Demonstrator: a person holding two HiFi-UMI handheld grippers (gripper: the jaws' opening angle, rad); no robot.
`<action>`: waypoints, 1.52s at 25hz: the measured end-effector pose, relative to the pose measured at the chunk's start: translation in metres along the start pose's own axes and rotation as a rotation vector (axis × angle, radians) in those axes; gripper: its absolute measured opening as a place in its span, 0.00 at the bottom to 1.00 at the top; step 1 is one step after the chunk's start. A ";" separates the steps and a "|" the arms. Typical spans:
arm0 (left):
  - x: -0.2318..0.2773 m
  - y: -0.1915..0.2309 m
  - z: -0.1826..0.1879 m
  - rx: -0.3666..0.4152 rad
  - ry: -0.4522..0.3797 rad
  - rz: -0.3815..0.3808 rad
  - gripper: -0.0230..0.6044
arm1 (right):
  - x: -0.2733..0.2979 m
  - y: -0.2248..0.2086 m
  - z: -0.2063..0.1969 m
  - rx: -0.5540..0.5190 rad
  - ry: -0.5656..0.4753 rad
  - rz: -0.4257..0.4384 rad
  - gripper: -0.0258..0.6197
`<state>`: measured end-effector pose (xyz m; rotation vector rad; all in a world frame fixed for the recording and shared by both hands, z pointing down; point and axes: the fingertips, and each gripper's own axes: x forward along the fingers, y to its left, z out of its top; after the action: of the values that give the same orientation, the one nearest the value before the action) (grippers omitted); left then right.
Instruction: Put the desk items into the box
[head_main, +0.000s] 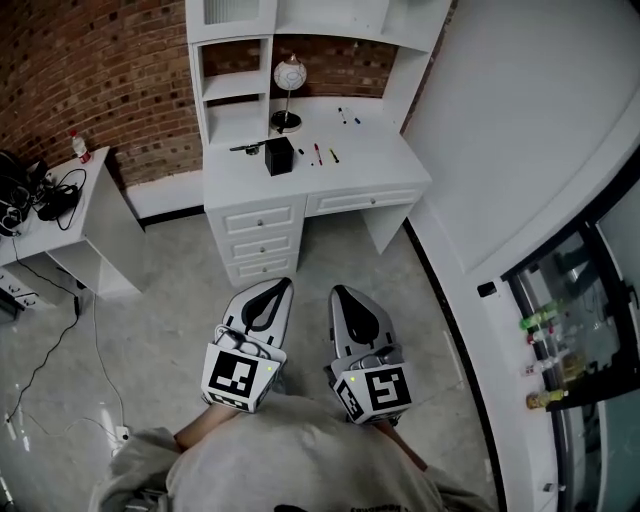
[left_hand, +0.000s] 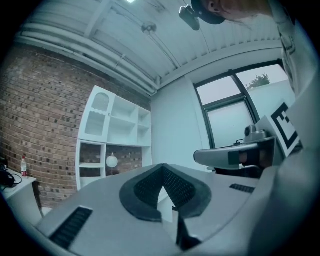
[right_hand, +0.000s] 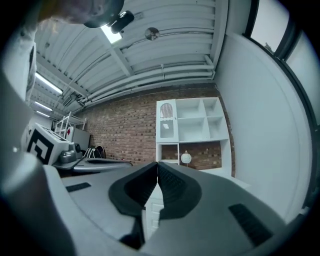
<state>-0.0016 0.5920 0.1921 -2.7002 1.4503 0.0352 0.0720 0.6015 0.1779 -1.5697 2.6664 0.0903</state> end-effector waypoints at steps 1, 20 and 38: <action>0.010 0.010 0.000 -0.002 -0.002 -0.004 0.05 | 0.014 -0.004 0.002 -0.003 0.000 -0.003 0.07; 0.125 0.136 -0.027 -0.057 0.018 -0.029 0.05 | 0.182 -0.049 -0.017 0.009 0.017 -0.045 0.07; 0.298 0.244 -0.047 -0.049 0.016 0.036 0.05 | 0.367 -0.162 -0.030 -0.012 -0.009 0.021 0.07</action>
<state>-0.0412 0.2064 0.2086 -2.7195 1.5220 0.0522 0.0354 0.2005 0.1783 -1.5416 2.6805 0.1147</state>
